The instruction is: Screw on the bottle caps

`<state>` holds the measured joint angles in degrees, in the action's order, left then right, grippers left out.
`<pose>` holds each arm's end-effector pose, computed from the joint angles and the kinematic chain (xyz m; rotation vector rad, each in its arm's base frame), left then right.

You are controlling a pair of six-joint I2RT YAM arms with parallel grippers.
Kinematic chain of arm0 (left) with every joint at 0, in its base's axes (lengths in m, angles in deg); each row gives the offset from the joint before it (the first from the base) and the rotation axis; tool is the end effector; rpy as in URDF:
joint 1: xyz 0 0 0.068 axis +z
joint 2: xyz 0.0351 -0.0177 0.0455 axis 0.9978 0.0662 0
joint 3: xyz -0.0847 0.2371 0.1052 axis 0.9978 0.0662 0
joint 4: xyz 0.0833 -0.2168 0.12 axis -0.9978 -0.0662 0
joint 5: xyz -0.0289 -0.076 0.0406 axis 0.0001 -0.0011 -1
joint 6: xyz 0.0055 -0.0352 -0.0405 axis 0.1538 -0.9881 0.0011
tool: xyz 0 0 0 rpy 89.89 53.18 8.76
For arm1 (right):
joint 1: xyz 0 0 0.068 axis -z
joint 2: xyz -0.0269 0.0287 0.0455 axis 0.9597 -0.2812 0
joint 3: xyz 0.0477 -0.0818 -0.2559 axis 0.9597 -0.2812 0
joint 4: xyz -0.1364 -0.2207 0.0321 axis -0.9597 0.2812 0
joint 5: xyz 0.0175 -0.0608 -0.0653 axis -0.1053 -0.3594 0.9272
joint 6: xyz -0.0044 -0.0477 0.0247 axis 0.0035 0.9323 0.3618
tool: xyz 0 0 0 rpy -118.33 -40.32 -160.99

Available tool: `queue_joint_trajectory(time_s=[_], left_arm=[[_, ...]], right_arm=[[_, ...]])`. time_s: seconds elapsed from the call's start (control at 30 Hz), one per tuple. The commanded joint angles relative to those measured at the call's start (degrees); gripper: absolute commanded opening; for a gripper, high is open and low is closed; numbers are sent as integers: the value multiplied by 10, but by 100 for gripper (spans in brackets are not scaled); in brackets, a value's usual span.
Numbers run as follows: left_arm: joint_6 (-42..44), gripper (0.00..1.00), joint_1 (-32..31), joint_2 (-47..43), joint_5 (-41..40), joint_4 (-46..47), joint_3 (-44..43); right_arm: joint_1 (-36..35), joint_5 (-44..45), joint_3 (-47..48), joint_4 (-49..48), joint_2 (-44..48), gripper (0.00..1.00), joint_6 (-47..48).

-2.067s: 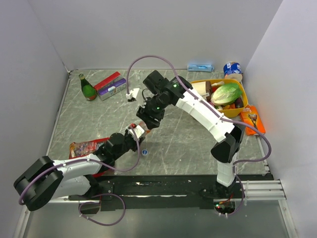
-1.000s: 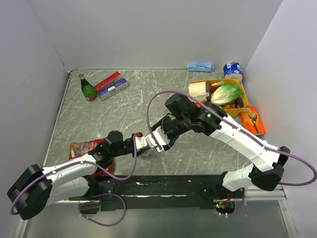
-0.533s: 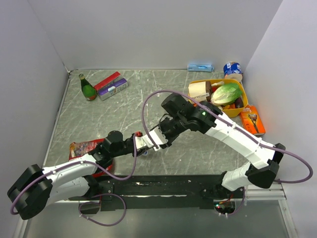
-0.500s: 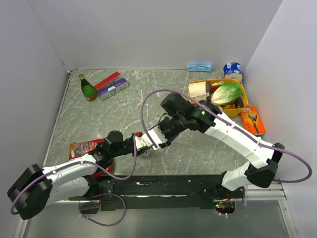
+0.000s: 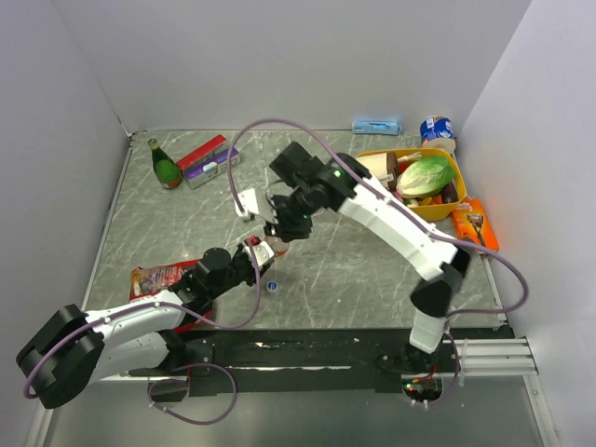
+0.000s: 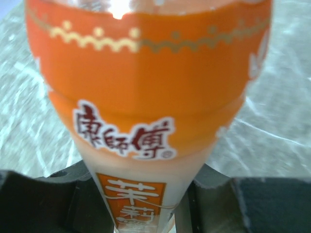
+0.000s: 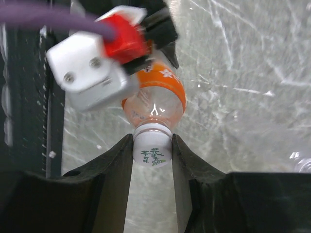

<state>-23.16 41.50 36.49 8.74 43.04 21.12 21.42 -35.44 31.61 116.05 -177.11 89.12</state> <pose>0.1504 -0.1522 0.1916 0.9399 1.5885 -0.4395 0.2049 0.2850 0.3951 -2.0759 1.5387 0.4849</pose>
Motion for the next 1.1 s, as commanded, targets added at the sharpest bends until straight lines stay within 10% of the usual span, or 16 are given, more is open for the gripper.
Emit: queue_joint_trajectory(time_s=[0.0, 1.07], left_arm=[[-39, 1, -7, 3, -53, 152, -17], [-162, 1, -6, 54, -52, 123, -19]], right_arm=[[17, -52, 123, 136, -99, 24, -133], [18, -13, 197, 147, -135, 54, -198]])
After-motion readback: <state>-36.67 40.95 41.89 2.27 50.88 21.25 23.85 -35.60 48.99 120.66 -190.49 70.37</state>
